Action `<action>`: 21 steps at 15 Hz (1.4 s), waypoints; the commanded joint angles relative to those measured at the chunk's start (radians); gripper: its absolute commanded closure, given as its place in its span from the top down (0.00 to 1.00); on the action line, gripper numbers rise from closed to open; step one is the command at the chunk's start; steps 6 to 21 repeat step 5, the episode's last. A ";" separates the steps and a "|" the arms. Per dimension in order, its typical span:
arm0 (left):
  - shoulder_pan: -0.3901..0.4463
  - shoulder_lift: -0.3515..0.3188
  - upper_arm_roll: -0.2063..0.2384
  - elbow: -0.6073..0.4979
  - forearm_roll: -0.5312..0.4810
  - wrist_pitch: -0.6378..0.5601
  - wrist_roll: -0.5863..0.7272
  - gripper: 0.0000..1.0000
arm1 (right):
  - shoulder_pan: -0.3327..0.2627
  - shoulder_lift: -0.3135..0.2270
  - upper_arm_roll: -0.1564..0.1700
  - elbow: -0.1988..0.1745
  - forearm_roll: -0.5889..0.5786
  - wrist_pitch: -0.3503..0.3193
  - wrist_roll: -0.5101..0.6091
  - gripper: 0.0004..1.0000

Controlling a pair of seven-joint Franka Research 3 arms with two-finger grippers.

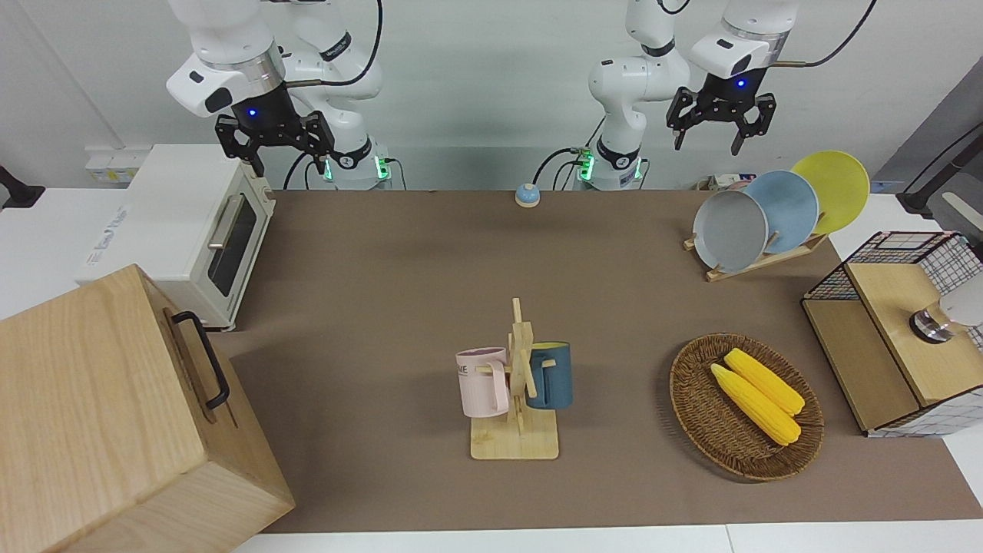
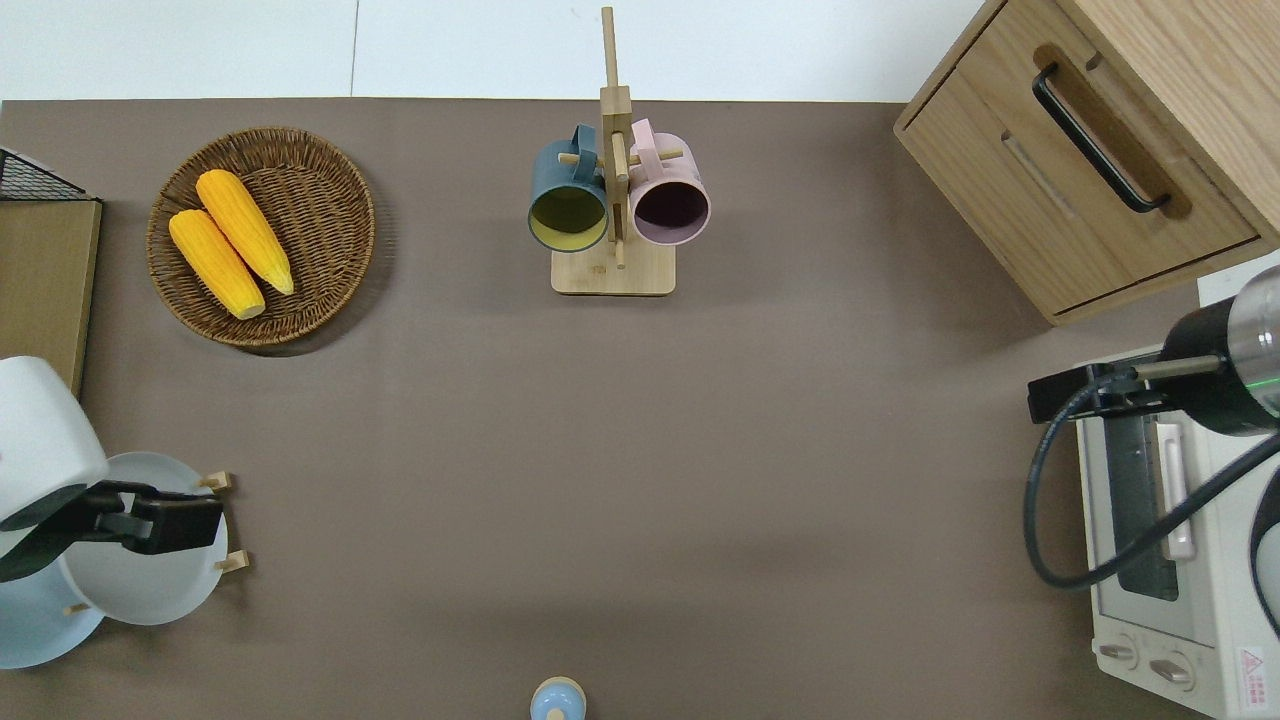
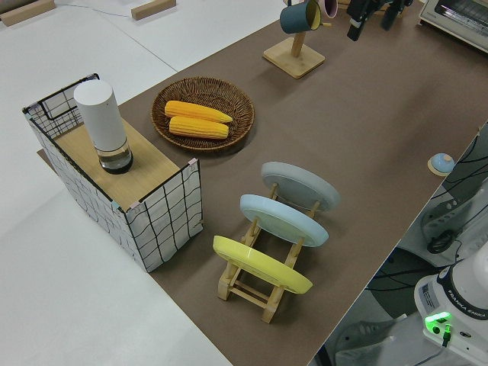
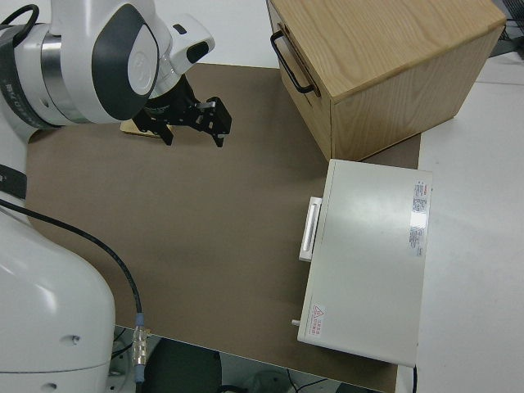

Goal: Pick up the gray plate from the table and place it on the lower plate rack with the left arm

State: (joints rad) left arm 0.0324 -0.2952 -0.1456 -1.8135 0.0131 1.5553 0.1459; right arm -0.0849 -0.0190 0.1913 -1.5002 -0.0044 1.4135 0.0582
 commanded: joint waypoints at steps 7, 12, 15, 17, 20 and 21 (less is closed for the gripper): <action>0.003 -0.033 0.012 -0.043 -0.015 -0.003 0.015 1.00 | -0.007 -0.002 0.005 0.006 0.007 -0.014 0.000 0.99; 0.003 -0.033 0.012 -0.043 -0.015 -0.003 0.015 1.00 | -0.007 -0.002 0.005 0.006 0.007 -0.014 0.000 0.99; 0.003 -0.033 0.012 -0.043 -0.015 -0.003 0.015 1.00 | -0.007 -0.002 0.005 0.006 0.007 -0.014 0.000 0.99; 0.003 -0.033 0.012 -0.043 -0.015 -0.003 0.015 1.00 | -0.007 -0.002 0.005 0.006 0.007 -0.014 0.000 0.99; 0.003 -0.033 0.012 -0.043 -0.015 -0.003 0.015 1.00 | -0.007 -0.002 0.005 0.006 0.007 -0.014 0.000 0.99; 0.003 -0.033 0.012 -0.043 -0.015 -0.003 0.015 1.00 | -0.007 -0.002 0.005 0.006 0.007 -0.014 0.000 0.99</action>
